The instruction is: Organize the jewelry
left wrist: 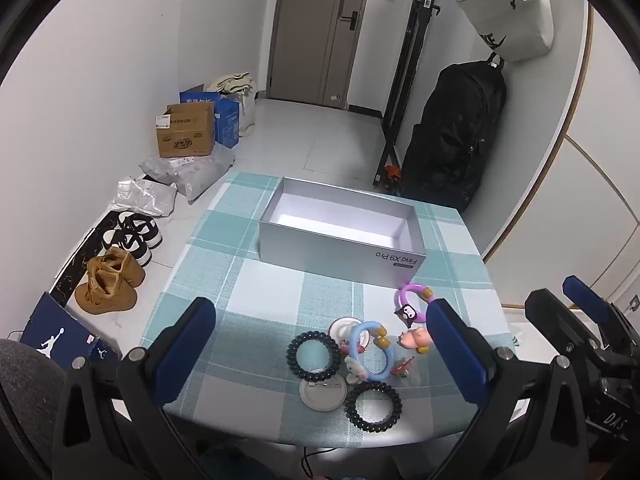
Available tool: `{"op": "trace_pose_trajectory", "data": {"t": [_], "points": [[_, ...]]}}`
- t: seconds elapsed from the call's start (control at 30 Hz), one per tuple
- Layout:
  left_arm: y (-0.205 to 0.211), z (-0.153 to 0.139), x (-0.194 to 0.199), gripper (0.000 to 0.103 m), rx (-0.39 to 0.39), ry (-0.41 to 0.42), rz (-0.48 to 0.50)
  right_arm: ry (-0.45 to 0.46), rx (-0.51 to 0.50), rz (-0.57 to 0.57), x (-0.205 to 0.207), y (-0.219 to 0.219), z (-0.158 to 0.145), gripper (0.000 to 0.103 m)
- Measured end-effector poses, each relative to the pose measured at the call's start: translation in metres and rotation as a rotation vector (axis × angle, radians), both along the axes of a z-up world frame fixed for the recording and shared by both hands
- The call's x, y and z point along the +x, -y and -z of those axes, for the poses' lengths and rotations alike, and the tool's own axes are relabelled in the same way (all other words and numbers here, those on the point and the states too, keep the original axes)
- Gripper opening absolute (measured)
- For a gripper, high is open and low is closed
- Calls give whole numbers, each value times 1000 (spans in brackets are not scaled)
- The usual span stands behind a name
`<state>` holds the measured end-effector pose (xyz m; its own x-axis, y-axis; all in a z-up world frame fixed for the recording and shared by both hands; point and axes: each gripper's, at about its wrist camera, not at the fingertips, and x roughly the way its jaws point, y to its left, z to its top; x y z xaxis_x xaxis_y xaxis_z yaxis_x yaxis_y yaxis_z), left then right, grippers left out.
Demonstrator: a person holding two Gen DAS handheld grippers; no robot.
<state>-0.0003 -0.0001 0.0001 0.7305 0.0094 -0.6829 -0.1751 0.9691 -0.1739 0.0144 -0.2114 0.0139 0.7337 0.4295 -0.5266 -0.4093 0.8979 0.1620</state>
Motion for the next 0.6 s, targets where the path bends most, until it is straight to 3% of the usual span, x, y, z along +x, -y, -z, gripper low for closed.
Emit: {"op": "trace_pose_trajectory", "data": {"t": [0.23,0.6], "points": [[5,-5,-4,102,60,19,-4,-2,-4,-4,0,-2,0,103],[3,-3,-1,102,68,1,1,-3,-24,-7,0,-5,3,103]]}}
